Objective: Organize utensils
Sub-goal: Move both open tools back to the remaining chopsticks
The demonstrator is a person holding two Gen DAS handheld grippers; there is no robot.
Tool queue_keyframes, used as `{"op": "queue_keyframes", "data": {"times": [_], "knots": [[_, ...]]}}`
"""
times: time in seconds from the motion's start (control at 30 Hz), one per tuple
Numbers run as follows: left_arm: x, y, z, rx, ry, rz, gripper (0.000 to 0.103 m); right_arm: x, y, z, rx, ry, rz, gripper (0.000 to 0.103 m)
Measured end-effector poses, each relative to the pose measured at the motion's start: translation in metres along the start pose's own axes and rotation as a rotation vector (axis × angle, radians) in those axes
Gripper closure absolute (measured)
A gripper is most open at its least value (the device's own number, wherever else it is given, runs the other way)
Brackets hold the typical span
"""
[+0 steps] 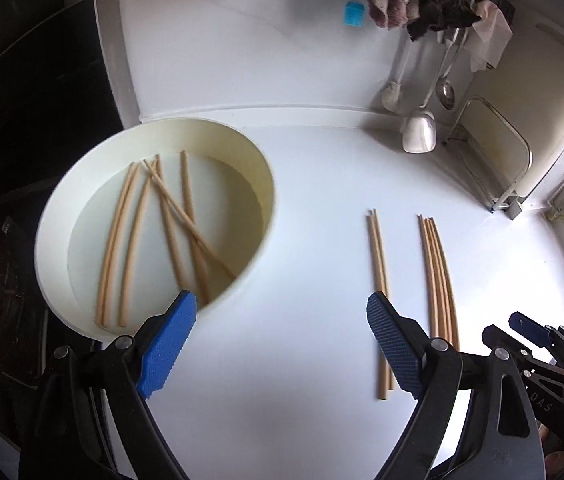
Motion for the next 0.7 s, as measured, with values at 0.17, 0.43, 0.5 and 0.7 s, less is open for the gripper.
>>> {"op": "queue_keyframes", "data": {"times": [0.17,0.43,0.5,0.7], "knots": [[-0.037,-0.018,0.013,0.029,0.055,-0.01,0.016,-0.052,-0.01,0.002,-0.012,0.003,0.001,0.045],[-0.058,-0.031,0.03,0.04,0.103,-0.036,0.015,-0.079,-0.016,0.023,0.008,0.032,-0.025,0.045],[-0.06,-0.032,0.035,0.027,0.115,-0.021,0.013,-0.078,-0.017,0.029,0.006,0.038,-0.024,0.045],[-0.059,-0.039,0.068,0.037,0.107,0.002,0.012,-0.081,-0.016,0.054,-0.018,0.019,0.028,0.044]]}}
Point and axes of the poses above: each gripper's, at about its wrist camera, not at the fingertips, and z roughly the way its jaws point, x to its left, y to its top, the point moved 7 cm from there along z, roughly the way its jaws point, and after that the axes turned 1 degree about -x, right-handed, at the moved point
